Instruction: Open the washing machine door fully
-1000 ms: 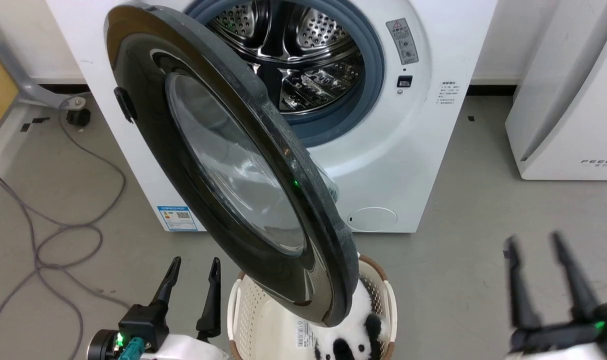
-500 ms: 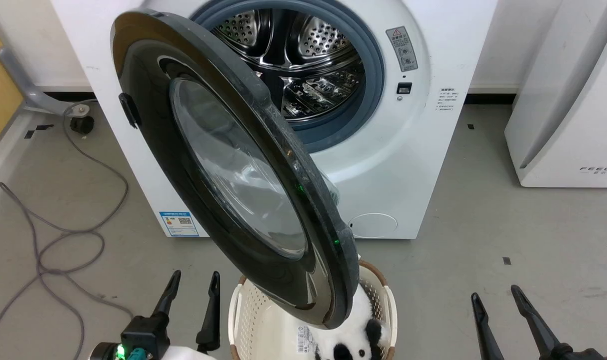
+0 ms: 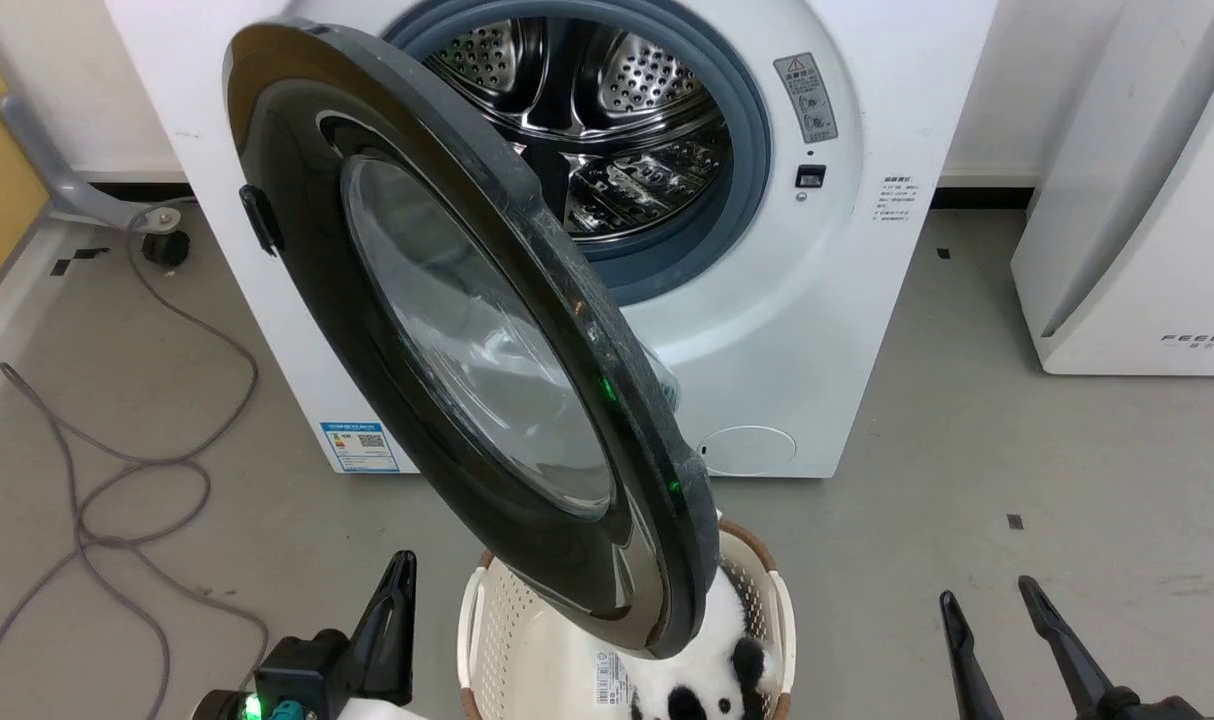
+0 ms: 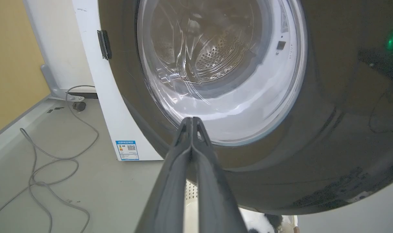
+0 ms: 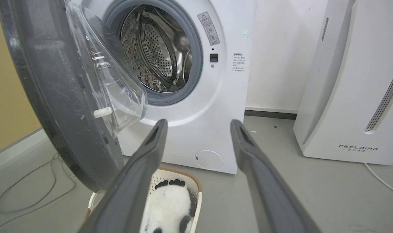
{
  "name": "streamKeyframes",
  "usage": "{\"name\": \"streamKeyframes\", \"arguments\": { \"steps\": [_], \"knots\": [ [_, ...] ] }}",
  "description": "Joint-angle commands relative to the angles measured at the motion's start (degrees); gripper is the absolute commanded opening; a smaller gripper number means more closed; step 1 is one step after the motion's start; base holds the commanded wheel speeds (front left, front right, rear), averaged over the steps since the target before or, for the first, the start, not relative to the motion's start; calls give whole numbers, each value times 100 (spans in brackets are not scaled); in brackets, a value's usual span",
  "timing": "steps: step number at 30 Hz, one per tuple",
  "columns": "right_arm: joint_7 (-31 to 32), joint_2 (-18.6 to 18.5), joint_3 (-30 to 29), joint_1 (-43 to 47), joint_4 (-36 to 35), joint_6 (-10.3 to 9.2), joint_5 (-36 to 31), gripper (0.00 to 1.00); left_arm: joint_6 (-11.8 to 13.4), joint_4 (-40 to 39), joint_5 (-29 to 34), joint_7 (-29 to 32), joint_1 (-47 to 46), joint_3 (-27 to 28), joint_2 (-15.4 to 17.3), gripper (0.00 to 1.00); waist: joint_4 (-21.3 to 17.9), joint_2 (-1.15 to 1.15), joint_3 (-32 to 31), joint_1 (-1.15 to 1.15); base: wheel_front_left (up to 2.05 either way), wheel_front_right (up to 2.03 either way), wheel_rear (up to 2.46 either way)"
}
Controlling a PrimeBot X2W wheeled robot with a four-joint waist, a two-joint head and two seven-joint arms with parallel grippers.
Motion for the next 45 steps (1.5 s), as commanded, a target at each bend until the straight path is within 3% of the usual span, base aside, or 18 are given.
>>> {"name": "streamKeyframes", "arguments": {
  "steps": [1, 5, 17, 24, 32, 33, 40, 45],
  "knots": [
    [-12, 19, 4, -64, 25, 5, 1, 100, 2, 6, -12, -30, -18, -14, 6, 0, -3, 0, 6, 0, 0, 0, 0],
    [-14, 19, 10, -69, 58, 5, 25, 100, 10, -129, -44, -30, -117, -15, 6, 0, -12, 0, 5, 0, 0, 0, 0],
    [-19, 19, 20, -131, 194, 5, 160, 100, 75, -2559, -76, -30, -506, 86, 6, 0, -91, 0, 17, 0, 0, 0, 0],
    [-24, 19, 54, -181, 285, 5, 186, 100, 20, -3698, -94, -30, -900, -259, 6, 0, -83, 0, 60, 0, 0, 0, 0],
    [-28, 19, 71, -196, 354, 5, 182, 100, -254, -4090, -494, 218, -1201, -1820, 6, 0, -78, 0, 85, 0, 0, 0, 0],
    [-28, 19, 71, -196, 354, 5, 182, 100, -254, -4090, -494, 218, -1201, -1820, 6, 0, -78, 0, 85, 0, 0, 0, 0],
    [-30, 19, 63, -207, 403, 5, 200, 100, -392, -3924, -886, 959, -1198, -3228, 79, 0, -72, 0, 111, 0, 0, 0, 0],
    [-31, 19, 61, -237, 432, 5, 202, 100, -417, -3499, -1165, 1526, -1126, -3882, 273, 0, -62, 0, 146, 0, 0, 0, 0]
  ]
}}
